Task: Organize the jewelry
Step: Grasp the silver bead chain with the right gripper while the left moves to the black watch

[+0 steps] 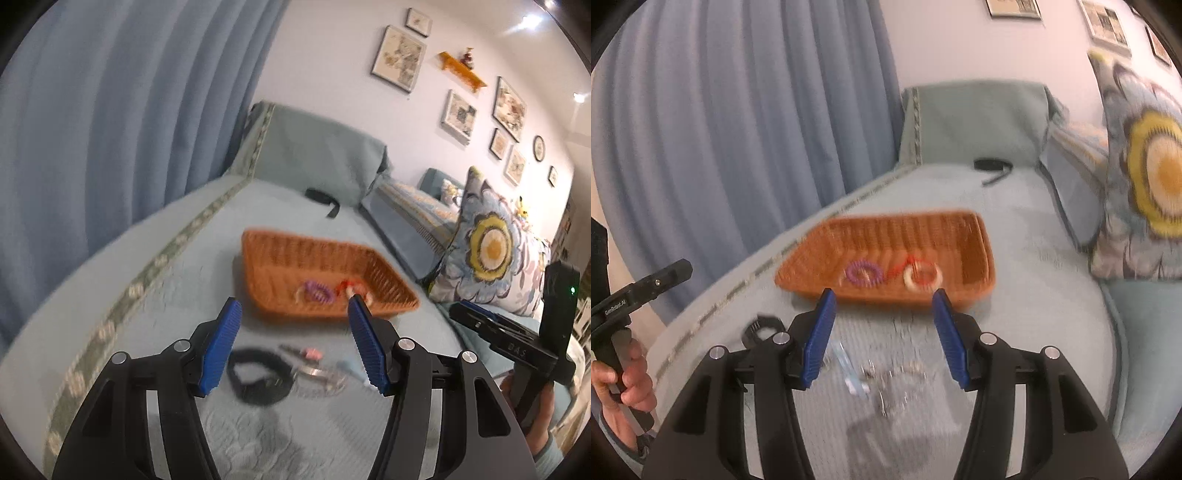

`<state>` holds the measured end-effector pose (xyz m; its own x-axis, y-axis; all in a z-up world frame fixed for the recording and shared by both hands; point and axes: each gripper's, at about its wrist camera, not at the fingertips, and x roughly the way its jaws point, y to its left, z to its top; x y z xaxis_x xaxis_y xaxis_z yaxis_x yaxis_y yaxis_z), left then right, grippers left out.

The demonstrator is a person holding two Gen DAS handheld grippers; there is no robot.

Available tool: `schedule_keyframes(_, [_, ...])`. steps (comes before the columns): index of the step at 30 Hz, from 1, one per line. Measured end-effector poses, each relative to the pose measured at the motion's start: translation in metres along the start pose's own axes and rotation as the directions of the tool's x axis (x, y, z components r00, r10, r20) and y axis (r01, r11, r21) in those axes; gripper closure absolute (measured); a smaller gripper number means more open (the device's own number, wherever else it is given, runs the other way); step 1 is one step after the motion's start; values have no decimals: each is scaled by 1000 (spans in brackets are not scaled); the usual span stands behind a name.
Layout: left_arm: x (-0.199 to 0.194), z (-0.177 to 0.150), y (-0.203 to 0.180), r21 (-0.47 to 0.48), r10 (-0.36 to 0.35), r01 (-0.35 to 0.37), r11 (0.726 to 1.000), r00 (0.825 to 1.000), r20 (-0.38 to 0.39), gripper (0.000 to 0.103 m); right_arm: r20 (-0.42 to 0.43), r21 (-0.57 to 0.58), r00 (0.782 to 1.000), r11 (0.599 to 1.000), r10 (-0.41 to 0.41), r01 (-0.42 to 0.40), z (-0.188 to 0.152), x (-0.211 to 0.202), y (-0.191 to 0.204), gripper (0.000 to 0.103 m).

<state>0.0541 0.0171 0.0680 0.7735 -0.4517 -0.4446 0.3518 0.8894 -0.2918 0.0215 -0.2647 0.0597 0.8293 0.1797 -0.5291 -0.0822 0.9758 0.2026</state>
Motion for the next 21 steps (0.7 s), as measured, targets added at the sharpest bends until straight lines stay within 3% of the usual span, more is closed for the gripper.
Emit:
schedule_keyframes(7, [21,-35,39,-111,16,-24,994,997,-69,45,-130,72,991,997,-19,28,-46,32,-22,53])
schedule_keyframes(9, [28,-42,46,-131,17,-29,991,996,-91,46,-158,88,987,995,-35,49,-54,40,-27,58])
schedule_keyframes(12, [38,-49,53,-142,31,-47,989,993,-114,46,-196,109,980,992,-36,58,-61,52,-33,65])
schedule_keyframes(21, [51,-56,65,-172,30,-53,984,991,-134,47,-277,83,958,991,-77,103,-67,74,-27,65])
